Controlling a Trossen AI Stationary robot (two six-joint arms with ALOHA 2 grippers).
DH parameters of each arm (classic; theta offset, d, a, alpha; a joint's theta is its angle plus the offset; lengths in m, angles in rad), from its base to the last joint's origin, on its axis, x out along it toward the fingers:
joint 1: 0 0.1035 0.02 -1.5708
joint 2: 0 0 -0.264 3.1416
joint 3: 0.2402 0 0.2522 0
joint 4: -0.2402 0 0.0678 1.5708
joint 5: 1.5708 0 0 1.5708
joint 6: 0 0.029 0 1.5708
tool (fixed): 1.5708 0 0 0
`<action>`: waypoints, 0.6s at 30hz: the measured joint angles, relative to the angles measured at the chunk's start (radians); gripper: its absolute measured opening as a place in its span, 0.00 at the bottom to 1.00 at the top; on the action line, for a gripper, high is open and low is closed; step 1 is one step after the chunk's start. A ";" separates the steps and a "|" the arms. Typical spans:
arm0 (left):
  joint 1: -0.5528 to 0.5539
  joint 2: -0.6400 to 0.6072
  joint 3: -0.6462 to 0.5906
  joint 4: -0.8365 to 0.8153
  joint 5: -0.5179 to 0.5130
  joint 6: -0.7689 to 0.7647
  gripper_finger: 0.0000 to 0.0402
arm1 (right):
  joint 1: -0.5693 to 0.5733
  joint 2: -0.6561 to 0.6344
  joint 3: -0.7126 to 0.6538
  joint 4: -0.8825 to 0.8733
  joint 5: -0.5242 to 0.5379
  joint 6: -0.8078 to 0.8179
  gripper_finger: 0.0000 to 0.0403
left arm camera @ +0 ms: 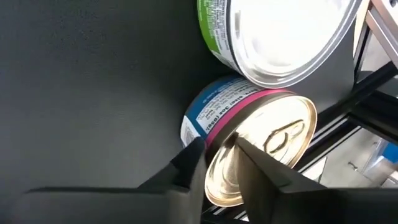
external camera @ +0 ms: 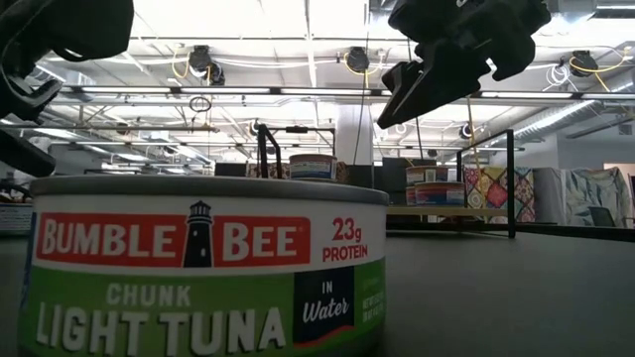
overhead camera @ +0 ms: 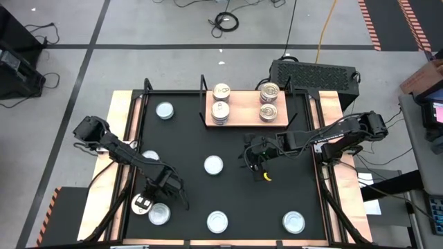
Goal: Stack canned seafood by type on shelf
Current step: Stack the blue pink tuna can on top of the other blue pink tuna can on the shelf
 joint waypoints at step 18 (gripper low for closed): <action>0.061 -0.030 0.057 -0.074 0.086 0.047 0.00 | 0.000 0.000 0.001 -0.017 0.000 0.011 0.41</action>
